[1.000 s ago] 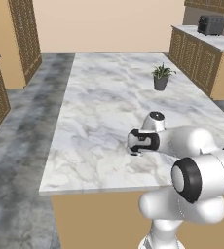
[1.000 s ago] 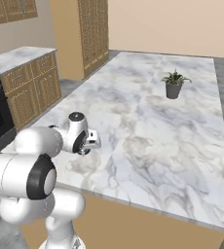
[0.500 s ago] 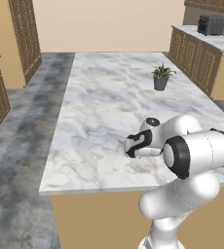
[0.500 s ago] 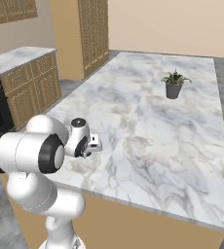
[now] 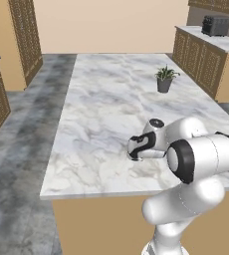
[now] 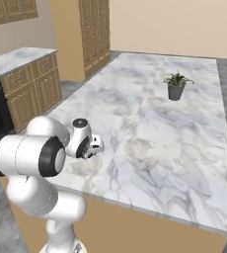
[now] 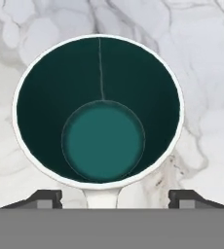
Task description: Clear the mugs and bowl far away from the sink.
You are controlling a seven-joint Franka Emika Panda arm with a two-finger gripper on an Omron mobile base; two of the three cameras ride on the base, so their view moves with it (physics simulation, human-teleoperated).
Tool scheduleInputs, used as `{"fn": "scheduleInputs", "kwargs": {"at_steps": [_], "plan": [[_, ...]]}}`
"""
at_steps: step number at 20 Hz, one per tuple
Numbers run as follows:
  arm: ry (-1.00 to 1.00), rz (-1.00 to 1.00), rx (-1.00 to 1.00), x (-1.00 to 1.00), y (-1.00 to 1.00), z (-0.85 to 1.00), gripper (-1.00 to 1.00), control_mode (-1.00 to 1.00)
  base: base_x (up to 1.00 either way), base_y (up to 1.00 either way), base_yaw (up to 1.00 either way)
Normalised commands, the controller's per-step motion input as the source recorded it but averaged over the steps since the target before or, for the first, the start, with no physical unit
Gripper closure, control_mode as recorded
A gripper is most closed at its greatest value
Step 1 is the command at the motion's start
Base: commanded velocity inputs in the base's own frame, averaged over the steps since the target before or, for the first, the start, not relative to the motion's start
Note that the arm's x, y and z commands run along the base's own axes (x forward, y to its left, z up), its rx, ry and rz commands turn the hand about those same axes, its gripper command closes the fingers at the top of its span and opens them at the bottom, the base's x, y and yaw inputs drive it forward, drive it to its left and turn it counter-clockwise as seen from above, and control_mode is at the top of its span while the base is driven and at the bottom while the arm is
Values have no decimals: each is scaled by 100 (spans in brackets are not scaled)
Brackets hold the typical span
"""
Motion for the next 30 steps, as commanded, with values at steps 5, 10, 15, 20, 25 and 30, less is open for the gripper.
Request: {"fn": "scheduleInputs", "kwargs": {"at_steps": [5, 10, 15, 20, 25, 30], "plan": [[10, -1, 0, 0, 0, 33, -100, -100, 0, 0, 0], [9, 0, 0, -5, -2, 71, -100, -100, 0, 0, 0], [0, -3, 0, -31, 0, 86, -100, -100, 0, 0, 0], [-4, -1, -1, -60, 0, 82, -100, -100, 0, 0, 0], [-17, 0, 0, -71, 0, 66, -100, -100, 0, 0, 0], [-17, 0, 0, -51, 0, 50, -100, -100, 0, 0, 0]]}}
